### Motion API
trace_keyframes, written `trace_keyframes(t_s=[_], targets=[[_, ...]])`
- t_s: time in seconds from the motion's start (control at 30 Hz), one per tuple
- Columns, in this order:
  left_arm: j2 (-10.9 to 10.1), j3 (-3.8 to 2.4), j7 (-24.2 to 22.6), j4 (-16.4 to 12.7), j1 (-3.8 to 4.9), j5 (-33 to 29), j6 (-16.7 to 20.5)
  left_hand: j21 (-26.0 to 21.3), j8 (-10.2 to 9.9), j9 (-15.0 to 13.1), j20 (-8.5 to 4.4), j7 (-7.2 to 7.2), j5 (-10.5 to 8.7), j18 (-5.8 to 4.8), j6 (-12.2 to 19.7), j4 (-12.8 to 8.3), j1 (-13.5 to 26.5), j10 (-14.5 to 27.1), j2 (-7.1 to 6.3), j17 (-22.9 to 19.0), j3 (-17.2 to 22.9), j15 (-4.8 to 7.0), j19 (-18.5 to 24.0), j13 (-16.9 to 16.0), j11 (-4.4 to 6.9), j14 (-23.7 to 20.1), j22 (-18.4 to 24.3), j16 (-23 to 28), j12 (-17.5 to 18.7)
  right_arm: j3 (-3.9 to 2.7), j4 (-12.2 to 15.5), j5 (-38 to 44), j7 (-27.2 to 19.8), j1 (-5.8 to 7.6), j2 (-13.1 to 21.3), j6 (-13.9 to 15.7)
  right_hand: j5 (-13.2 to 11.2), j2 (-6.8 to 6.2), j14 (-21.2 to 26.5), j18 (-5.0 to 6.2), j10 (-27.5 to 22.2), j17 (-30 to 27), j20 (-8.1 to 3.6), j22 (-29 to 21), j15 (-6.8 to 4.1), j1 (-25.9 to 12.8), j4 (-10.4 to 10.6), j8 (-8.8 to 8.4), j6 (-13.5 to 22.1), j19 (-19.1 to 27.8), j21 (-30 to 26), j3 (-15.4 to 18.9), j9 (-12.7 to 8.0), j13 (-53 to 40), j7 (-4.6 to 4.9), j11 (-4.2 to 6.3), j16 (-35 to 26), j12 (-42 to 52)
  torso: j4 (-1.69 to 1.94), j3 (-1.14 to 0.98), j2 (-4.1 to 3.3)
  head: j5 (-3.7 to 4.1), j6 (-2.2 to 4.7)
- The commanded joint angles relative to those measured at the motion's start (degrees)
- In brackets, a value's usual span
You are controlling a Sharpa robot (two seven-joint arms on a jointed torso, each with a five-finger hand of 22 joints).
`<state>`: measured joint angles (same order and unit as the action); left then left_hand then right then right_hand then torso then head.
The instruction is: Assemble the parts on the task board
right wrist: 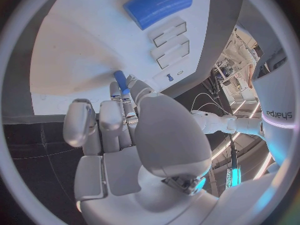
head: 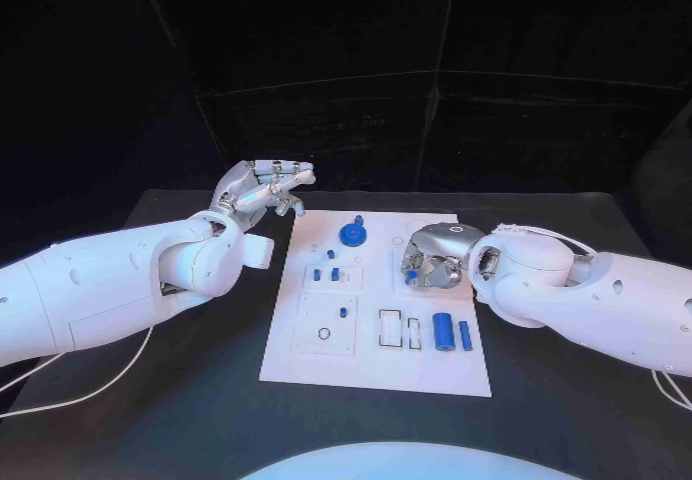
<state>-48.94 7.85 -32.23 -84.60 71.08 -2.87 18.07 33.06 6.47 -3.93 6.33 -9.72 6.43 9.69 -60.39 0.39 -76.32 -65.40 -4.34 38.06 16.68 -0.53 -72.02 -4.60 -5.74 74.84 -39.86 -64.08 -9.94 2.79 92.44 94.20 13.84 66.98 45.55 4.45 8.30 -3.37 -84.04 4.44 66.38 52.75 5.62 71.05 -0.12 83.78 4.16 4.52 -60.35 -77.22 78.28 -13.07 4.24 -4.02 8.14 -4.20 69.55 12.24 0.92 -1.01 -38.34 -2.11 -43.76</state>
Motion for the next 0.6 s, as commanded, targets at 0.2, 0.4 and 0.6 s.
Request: trace_keyframes(t_s=[0.2,0.4,0.6], targets=[[-0.04,-0.04,-0.33,-0.15,0.09,-0.08,-0.57,-0.2,0.19,-0.01,-0.11,-0.04,0.1,0.72,0.36,-0.14,-0.48,0.36,0.01,-0.09,-0.04,-0.1,-0.06,0.05,0.14,-0.44,0.05,-0.14,-0.3,-0.02,-0.22,1.85,0.42,0.02,-0.46,0.91,-1.46,0.73,-0.67,-0.27,2.56,0.78,-0.16,1.36,-0.81,1.31,-0.63,0.99,-3.02,-1.12,1.04,-3.17,0.28,-0.07,-0.36,0.53,0.96,-0.93,-0.05,0.01,0.01,-0.02,-0.17],[-0.12,-0.05,-0.16,-0.17,0.09,-0.08,-0.63,-0.22,0.23,-0.02,-0.1,-0.04,0.12,0.72,0.37,-0.15,-0.52,0.38,0.06,0.16,-0.03,-0.1,-0.06,0.05,0.14,-0.37,0.07,-0.28,-0.36,-0.02,0.58,3.58,0.57,-0.04,0.17,5.28,-1.97,0.69,-0.61,-0.41,4.03,0.72,-0.43,2.04,-0.94,1.81,-2.02,1.1,-4.24,-1.45,1.53,-6.34,0.22,-0.26,-0.38,0.73,1.18,-1.85,-0.07,0.01,0.05,-0.3,-0.24],[-0.14,-0.05,-0.12,-0.07,0.09,-0.08,-0.58,-0.22,0.24,-0.02,-0.1,-0.03,0.12,0.72,0.37,-0.15,-0.52,0.38,0.08,0.32,-0.02,-0.1,-0.07,0.05,0.15,-0.31,0.07,-0.37,-0.37,-0.05,3.37,3.36,-0.53,-0.04,2.23,9.43,-1.22,-0.08,-0.58,-0.43,4.4,0.77,-0.4,2.22,-0.91,1.15,-2.67,0.86,-4.47,-1.45,1.67,-7.96,0.08,-0.28,-0.29,0.66,1.35,-2.73,-0.07,0.03,0.12,-0.22,-0.15]])
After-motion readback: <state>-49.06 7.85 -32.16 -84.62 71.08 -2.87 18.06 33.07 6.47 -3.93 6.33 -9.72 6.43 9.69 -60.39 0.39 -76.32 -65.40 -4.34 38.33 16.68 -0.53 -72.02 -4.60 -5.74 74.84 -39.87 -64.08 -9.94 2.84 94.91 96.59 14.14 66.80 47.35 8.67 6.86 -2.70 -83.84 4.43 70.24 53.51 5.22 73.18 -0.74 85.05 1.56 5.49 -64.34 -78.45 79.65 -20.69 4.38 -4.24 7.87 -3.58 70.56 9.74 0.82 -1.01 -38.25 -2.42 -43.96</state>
